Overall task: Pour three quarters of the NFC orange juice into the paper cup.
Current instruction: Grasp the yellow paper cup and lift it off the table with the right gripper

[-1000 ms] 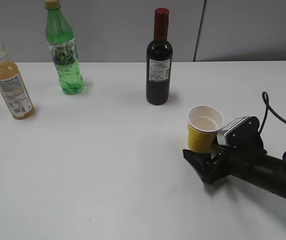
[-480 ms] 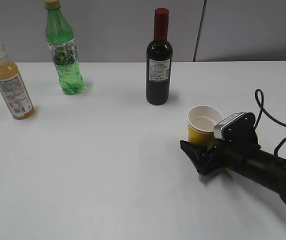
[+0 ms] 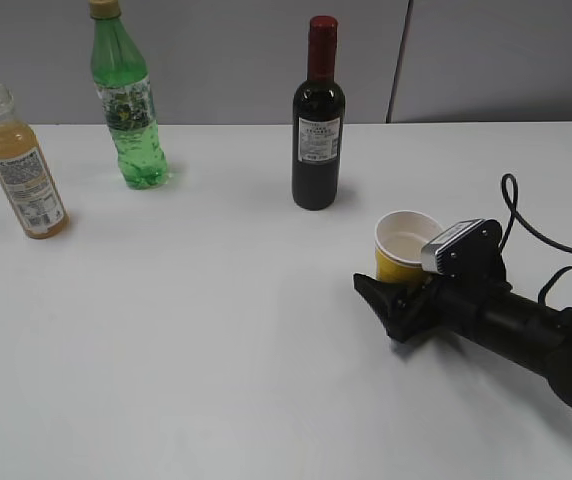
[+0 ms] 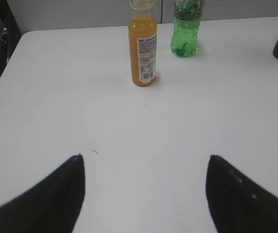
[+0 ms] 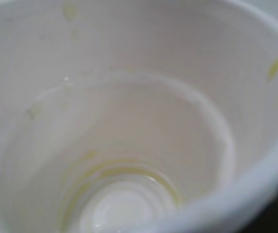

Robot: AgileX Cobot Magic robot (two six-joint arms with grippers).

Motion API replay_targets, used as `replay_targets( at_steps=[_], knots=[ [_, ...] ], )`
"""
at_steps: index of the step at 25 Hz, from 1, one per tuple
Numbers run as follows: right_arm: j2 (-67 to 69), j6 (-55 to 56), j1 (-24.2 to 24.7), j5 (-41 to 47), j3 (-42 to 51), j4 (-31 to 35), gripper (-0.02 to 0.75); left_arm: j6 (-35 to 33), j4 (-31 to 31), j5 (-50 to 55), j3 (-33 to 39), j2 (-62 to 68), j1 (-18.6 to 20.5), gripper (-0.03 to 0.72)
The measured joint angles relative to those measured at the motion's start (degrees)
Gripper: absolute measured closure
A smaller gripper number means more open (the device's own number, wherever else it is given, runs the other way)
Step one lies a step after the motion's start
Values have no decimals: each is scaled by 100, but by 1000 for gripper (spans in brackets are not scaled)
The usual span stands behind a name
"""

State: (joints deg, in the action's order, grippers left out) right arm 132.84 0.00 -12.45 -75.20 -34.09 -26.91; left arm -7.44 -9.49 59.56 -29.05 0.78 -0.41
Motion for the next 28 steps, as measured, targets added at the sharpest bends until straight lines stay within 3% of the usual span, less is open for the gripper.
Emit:
replay_targets(
  at_steps=[10,23,28],
  knots=[
    [106,44,0,-16,-212,-71,90,0,0,0,0,0,0,99],
    [121,55,-6,-16,-236,-95,292,0,0,0,0,0,0,99],
    [121,55,-6,-16,-236,-113,295,0,0,0,0,0,0,99]
  ],
)
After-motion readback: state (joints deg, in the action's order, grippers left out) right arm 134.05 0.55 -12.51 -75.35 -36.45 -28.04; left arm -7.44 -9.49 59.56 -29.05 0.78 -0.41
